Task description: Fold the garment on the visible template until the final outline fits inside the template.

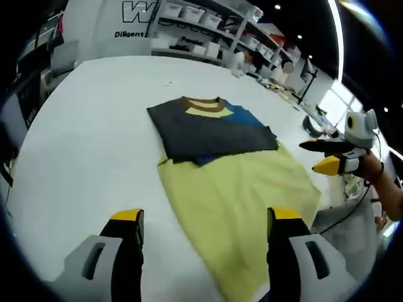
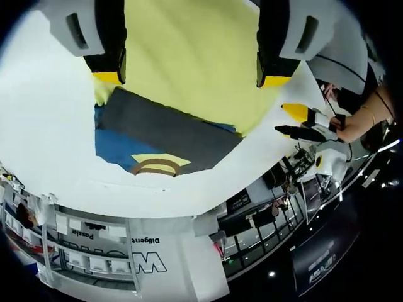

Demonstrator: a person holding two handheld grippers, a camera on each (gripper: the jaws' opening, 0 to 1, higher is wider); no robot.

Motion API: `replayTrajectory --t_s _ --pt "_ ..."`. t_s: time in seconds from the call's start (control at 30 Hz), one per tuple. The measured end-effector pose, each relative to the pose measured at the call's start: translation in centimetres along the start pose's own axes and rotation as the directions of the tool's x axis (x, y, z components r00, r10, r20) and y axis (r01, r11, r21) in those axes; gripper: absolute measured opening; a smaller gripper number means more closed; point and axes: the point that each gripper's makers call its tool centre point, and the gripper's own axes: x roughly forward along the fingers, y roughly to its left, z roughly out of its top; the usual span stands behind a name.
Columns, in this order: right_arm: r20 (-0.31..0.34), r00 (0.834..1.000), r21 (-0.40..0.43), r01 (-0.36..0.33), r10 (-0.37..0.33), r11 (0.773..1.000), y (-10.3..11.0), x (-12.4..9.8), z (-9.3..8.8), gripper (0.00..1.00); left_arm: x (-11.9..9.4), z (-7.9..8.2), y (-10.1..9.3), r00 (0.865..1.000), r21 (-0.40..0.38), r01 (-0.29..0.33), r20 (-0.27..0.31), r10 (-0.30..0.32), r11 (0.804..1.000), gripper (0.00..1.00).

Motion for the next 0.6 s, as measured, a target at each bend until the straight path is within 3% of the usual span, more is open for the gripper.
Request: replayTrajectory --t_s 0.17,0.37,0.6 --pt "-0.017 1.0 0.016 0.001 -0.001 1.0 -1.2 -0.6 -1.6 0.81 -0.8 -1.6 -0.5 1.0 0.029 -0.013 -0.023 0.014 0.999 0.78" --pt "-0.05 0.999 0.01 0.013 -0.013 1.0 -2.1 -1.6 -3.2 0.82 -1.5 -3.3 -1.8 1.0 -0.013 0.001 -0.024 -0.002 1.0 0.76" --pt "-0.076 0.997 0.038 0.025 -0.022 0.999 -3.1 -2.9 -4.7 0.81 -2.4 -5.7 -2.7 0.994 0.024 -0.038 -0.1 0.04 0.999 0.73"
